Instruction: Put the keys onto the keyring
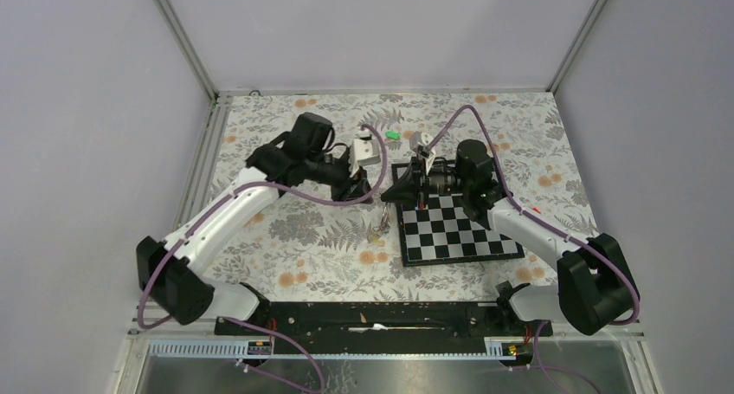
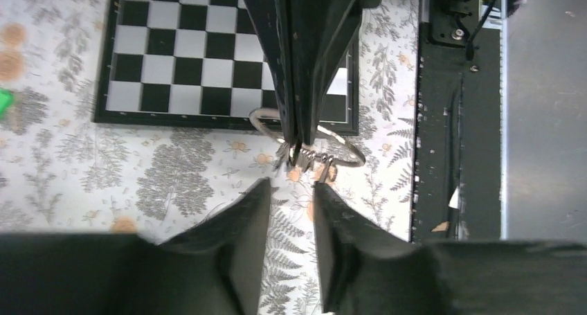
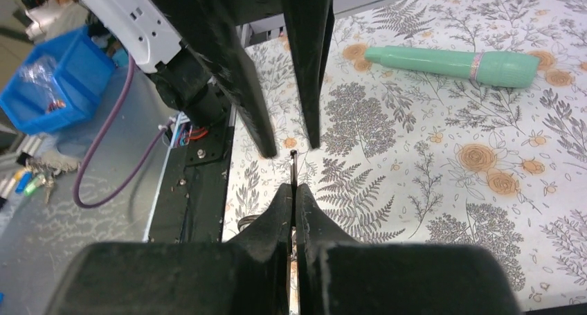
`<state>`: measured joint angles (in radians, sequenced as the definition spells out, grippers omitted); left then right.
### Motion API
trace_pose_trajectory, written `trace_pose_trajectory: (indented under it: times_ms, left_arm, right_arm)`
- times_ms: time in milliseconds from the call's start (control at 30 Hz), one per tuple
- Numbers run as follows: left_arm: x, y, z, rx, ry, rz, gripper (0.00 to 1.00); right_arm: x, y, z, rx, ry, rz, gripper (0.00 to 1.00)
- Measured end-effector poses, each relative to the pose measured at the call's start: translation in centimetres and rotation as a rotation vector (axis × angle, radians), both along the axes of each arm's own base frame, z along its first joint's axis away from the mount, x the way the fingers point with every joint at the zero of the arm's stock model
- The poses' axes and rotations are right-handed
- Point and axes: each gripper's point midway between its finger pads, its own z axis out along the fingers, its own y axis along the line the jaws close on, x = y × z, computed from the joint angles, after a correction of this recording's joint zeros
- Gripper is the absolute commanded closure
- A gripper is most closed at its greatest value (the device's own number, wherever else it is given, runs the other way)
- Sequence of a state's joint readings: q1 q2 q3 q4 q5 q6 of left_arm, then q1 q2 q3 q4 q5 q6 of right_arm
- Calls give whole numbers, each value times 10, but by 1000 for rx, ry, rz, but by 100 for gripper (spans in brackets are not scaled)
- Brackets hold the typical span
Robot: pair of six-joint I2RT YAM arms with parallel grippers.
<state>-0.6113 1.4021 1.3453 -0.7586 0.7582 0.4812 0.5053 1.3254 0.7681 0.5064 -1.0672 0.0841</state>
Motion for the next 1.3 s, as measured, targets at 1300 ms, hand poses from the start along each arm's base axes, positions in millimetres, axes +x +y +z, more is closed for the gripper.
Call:
trace_pose_trajectory:
  times_ms: [1300]
  left_arm:
    - [5, -12, 40, -419, 26, -18, 76]
  right_arm:
    - [7, -7, 27, 144, 125, -53, 100]
